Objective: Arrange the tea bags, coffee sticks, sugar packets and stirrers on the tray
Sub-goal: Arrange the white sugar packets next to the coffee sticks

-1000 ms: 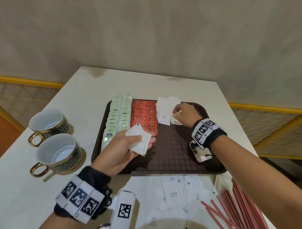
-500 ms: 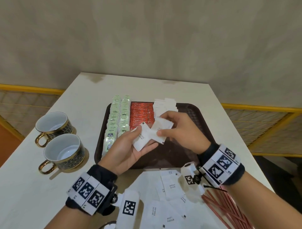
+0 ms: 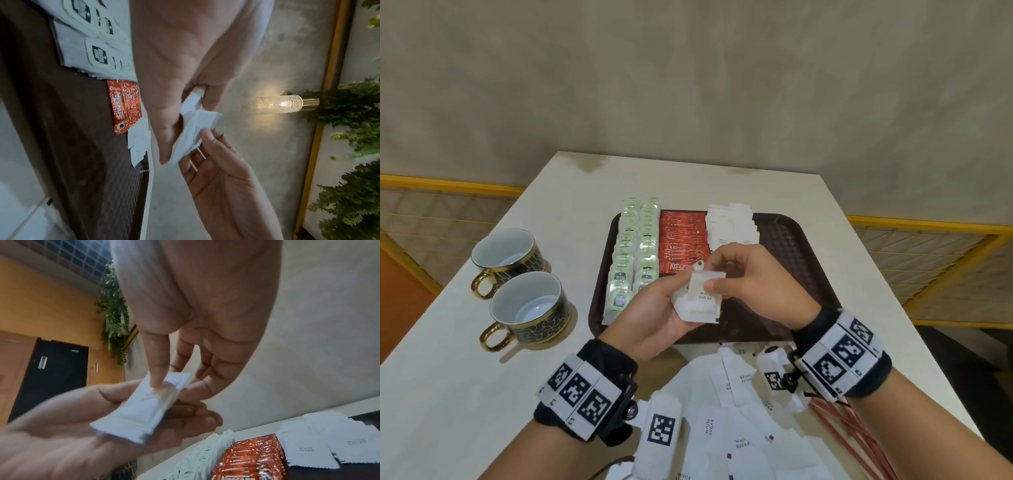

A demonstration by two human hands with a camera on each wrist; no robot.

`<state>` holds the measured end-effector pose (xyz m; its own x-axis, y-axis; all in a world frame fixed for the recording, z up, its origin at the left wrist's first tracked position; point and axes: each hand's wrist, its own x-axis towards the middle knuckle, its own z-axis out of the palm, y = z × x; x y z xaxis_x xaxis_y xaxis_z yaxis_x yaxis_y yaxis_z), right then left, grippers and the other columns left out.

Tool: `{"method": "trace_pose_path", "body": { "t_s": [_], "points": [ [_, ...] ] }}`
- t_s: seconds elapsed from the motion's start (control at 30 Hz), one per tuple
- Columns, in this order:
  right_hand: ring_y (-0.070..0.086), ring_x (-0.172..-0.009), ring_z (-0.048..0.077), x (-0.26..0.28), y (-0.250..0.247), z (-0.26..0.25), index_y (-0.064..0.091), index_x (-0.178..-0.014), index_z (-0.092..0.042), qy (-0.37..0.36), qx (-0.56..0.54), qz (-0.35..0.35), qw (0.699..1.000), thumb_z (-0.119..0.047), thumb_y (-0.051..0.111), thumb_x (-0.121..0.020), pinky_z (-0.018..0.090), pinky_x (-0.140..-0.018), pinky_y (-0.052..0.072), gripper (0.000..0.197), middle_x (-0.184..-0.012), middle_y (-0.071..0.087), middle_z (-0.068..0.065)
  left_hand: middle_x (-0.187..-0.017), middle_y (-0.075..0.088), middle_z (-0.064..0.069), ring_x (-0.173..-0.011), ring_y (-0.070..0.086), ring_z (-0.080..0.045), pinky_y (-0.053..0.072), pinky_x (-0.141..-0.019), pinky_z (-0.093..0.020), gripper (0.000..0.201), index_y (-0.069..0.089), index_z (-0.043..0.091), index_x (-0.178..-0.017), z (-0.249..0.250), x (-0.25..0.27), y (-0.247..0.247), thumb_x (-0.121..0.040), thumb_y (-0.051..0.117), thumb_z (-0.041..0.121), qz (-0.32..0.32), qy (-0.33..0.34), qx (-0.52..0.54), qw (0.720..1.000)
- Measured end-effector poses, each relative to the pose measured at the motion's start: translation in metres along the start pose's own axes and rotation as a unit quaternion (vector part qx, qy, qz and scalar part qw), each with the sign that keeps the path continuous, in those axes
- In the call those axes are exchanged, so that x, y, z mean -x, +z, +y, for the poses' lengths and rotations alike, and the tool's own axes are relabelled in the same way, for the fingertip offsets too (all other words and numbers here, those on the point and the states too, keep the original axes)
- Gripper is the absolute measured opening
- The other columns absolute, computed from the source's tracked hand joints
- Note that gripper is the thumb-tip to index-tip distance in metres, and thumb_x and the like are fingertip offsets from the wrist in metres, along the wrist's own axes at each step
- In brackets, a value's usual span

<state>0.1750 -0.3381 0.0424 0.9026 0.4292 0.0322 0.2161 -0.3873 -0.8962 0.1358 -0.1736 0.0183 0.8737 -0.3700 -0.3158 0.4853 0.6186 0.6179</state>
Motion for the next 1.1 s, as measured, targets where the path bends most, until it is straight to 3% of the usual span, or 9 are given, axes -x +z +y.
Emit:
{"method": "trace_pose_path", "body": {
  "t_s": [0.1,0.23,0.33,0.47,0.63,0.77,0.9,1.0,1.1],
  "points": [
    [0.068,-0.076,0.025,0.002,0.008,0.005,0.07,-0.081,-0.01,0.021,-0.03,-0.003,0.999,-0.001,0.075,-0.078,0.04,-0.074,0.057,0.011,-0.085,0.07,0.009,-0.135,0.058,-0.021,-0.123,0.056,-0.034,0.046,-0.102,-0.043,0.044,0.051,0.003,-0.134,0.002,0.002,-0.002,-0.093,0.048,0.019,-0.01,0.004,-0.017,1.0],
    [0.07,-0.088,0.036,0.007,0.012,0.006,0.068,-0.082,-0.002,0.076,-0.127,0.09,0.985,0.0,0.072,-0.082,0.044,-0.078,0.06,0.004,-0.093,0.07,0.023,-0.132,0.059,-0.023,-0.128,0.053,-0.034,0.041,-0.109,-0.046,0.035,0.056,-0.001,-0.125,0.002,0.004,-0.003,-0.092,0.045,0.006,-0.023,0.068,0.017,0.997],
    [0.071,-0.091,0.03,0.013,0.016,0.006,0.066,-0.085,0.0,0.082,-0.182,0.125,0.972,0.0,0.069,-0.085,0.039,-0.077,0.06,0.003,-0.097,0.07,0.022,-0.125,0.066,-0.017,-0.118,0.062,-0.028,0.051,-0.098,-0.039,0.034,0.056,0.001,-0.126,-0.004,0.003,-0.004,-0.093,0.048,0.0,0.022,0.115,-0.025,0.993],
    [0.071,-0.081,0.018,0.02,0.005,0.006,0.068,-0.086,0.0,0.06,-0.134,0.109,0.983,0.0,0.068,-0.086,0.027,-0.064,0.058,0.001,-0.09,0.072,0.013,-0.116,0.071,-0.011,-0.108,0.068,-0.023,0.056,-0.089,-0.034,0.021,0.059,0.008,-0.115,-0.006,-0.002,-0.007,-0.097,0.051,0.004,0.109,0.163,-0.095,0.976],
    [0.062,-0.07,0.015,0.025,-0.025,-0.004,0.074,-0.086,-0.004,0.007,-0.063,0.034,0.997,-0.002,0.07,-0.085,0.02,-0.057,0.048,0.005,-0.085,0.073,0.008,-0.102,0.074,-0.008,-0.098,0.071,-0.023,0.06,-0.077,-0.031,0.011,0.07,0.011,-0.099,0.003,-0.001,-0.012,-0.089,0.067,0.01,0.17,0.219,-0.291,0.916],
    [0.063,-0.069,0.012,0.021,-0.013,-0.007,0.074,-0.083,-0.006,0.017,-0.049,-0.02,0.998,-0.002,0.072,-0.083,0.023,-0.063,0.052,0.005,-0.084,0.069,0.006,-0.104,0.074,-0.007,-0.099,0.07,-0.03,0.058,-0.085,-0.042,0.022,0.074,0.013,-0.106,0.002,0.0,-0.003,-0.083,0.073,0.013,0.137,0.204,-0.333,0.91],
    [0.066,-0.072,0.025,0.02,0.005,0.007,0.074,-0.083,-0.004,0.052,-0.098,0.039,0.993,-0.003,0.072,-0.083,0.031,-0.068,0.058,0.002,-0.08,0.071,0.015,-0.123,0.068,-0.001,-0.116,0.063,-0.022,0.048,-0.101,-0.049,0.032,0.062,0.026,-0.125,-0.005,-0.003,-0.003,-0.094,0.061,0.033,0.119,0.179,-0.327,0.92],
    [0.07,-0.082,0.027,0.022,0.008,0.015,0.073,-0.085,-0.001,0.083,-0.136,0.092,0.983,-0.002,0.072,-0.083,0.029,-0.068,0.059,0.002,-0.087,0.071,0.017,-0.121,0.069,-0.008,-0.11,0.067,-0.022,0.053,-0.097,-0.042,0.029,0.058,0.014,-0.127,-0.011,0.002,-0.005,-0.101,0.046,0.02,0.088,0.131,-0.252,0.955],
    [0.07,-0.079,0.021,0.026,0.01,0.019,0.072,-0.087,0.002,0.09,-0.141,0.073,0.983,-0.001,0.07,-0.084,0.03,-0.07,0.06,0.004,-0.086,0.072,0.013,-0.113,0.073,-0.007,-0.104,0.07,-0.02,0.056,-0.091,-0.038,0.025,0.063,0.01,-0.12,-0.012,0.003,-0.008,-0.101,0.047,0.011,0.098,0.137,-0.282,0.945]
  ]
}}
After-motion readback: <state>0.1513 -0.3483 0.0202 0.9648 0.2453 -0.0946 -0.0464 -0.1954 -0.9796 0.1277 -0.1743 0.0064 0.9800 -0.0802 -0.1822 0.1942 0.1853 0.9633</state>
